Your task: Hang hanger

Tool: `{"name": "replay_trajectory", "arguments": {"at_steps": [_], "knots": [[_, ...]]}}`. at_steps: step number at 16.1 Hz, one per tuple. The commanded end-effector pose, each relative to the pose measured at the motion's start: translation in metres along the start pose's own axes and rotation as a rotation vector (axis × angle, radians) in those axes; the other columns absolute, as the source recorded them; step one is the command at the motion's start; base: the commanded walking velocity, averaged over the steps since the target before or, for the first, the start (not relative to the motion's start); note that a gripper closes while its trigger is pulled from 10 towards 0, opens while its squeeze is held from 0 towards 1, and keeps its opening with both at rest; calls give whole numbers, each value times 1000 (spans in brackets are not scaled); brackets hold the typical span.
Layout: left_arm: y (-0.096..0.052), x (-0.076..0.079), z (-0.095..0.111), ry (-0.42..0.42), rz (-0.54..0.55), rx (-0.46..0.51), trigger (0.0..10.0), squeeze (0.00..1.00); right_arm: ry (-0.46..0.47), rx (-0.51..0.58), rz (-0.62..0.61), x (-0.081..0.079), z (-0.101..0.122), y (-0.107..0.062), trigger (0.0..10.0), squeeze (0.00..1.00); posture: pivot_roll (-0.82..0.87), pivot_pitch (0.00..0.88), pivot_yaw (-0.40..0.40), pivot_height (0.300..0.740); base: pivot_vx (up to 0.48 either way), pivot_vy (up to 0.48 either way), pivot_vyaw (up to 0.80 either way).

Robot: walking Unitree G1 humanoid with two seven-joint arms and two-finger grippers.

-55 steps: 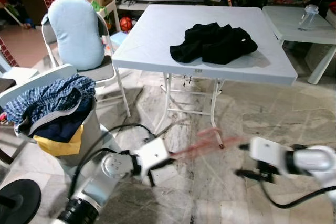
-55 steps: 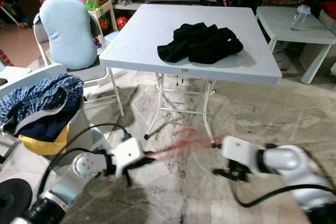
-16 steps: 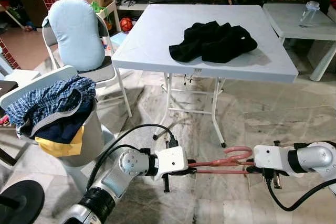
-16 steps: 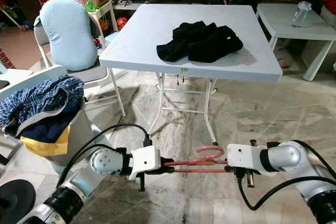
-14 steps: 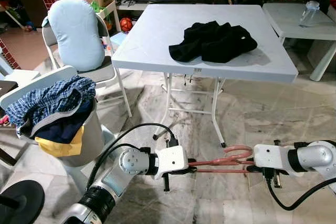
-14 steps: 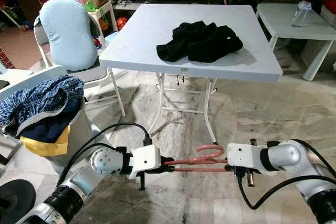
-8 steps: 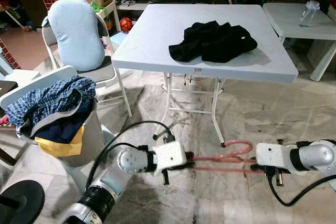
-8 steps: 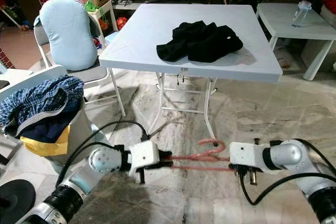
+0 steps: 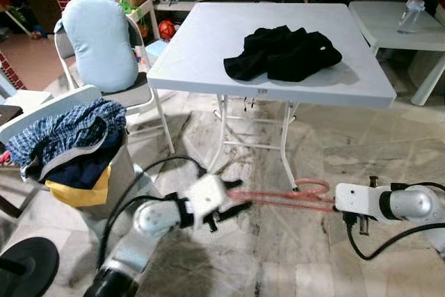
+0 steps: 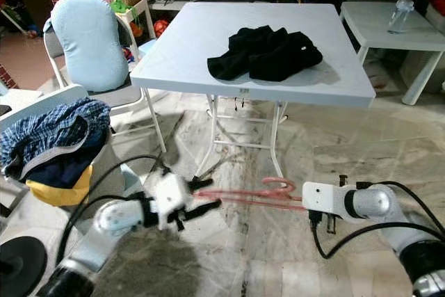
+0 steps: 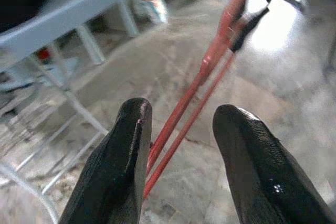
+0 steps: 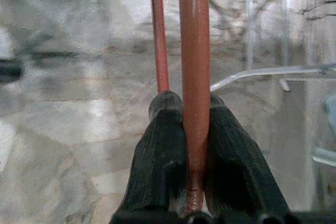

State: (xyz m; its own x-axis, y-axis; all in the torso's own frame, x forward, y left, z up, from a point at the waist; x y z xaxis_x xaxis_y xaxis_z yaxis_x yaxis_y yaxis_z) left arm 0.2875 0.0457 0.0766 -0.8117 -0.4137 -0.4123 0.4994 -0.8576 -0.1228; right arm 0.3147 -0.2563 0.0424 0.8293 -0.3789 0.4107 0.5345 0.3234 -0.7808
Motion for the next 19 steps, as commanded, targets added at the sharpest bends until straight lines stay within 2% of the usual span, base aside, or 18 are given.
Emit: {"name": "replay_trajectory", "arguments": {"at_steps": [1,3,4,6,8,9,10,12,14,15,16,17,18,19], "knots": [[-12,-19,0,-11,131,-11,10000,1000,33,15,-65,7,1,1,0,0,5,0,23,740,0,0,0],[-33,-38,-8,-91,381,-39,10000,1000,186,87,-143,2,3,9,0,0,8,0,18,740,0,0,0],[-45,-47,-12,-121,526,-71,10000,1000,312,140,-181,-3,5,14,0,0,10,0,14,740,0,0,0],[-60,-57,-22,-124,720,-141,10000,1000,494,209,-250,-12,7,18,0,0,8,0,8,740,0,0,0],[-68,-63,-29,-163,846,-197,10000,1000,707,262,-360,-12,5,19,0,0,6,0,7,740,0,0,0],[-69,-62,-32,-186,873,-208,10000,1000,882,298,-468,-7,2,18,0,0,-6,0,12,740,0,0,0],[-69,-62,-33,-205,886,-214,10000,1000,980,307,-511,-6,1,18,0,0,-8,0,12,740,0,0,0],[-67,-62,-34,-216,902,-219,10000,1000,1099,309,-541,-8,2,19,0,0,-9,0,11,740,0,0,0],[-70,-64,-38,-242,942,-241,10000,1000,1151,249,-636,-9,-9,16,0,0,-7,0,7,740,0,0,0],[-72,-64,-41,-251,968,-265,10000,1000,1209,222,-664,-12,-13,16,0,0,-7,0,1,740,0,0,0],[-74,-63,-46,-260,984,-301,10000,1000,1244,193,-670,-17,-16,18,4549,0,-7,0,-3,740,0,0,0],[-73,-62,-48,-280,979,-307,10000,1000,1284,192,-673,-20,-16,18,7451,0,-8,0,-5,740,0,0,0],[-70,-59,-50,-297,961,-310,10000,0,1299,184,-668,-25,-14,20,10000,0,-8,0,-7,740,0,0,0],[-67,-56,-51,-324,941,-305,10000,0,1315,188,-660,-28,-9,23,10000,0,-7,0,-8,740,0,0,0]]}}
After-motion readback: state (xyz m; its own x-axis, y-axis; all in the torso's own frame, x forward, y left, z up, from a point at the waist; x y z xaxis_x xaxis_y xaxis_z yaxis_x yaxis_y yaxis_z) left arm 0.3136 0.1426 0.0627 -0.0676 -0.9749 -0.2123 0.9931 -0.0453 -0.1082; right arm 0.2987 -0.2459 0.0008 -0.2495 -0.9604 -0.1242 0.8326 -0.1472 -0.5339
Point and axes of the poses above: a point about 5 cm out from each wrist's last joint towards the gripper, its own y axis pointing out of the wrist towards the gripper, its own z axis along the axis of the wrist's last joint, x = y × z, the point moved 5 cm from there along y, pointing out of the wrist towards the gripper, and after that the axes turned 12 degrees about y, right-handed, at the moved point
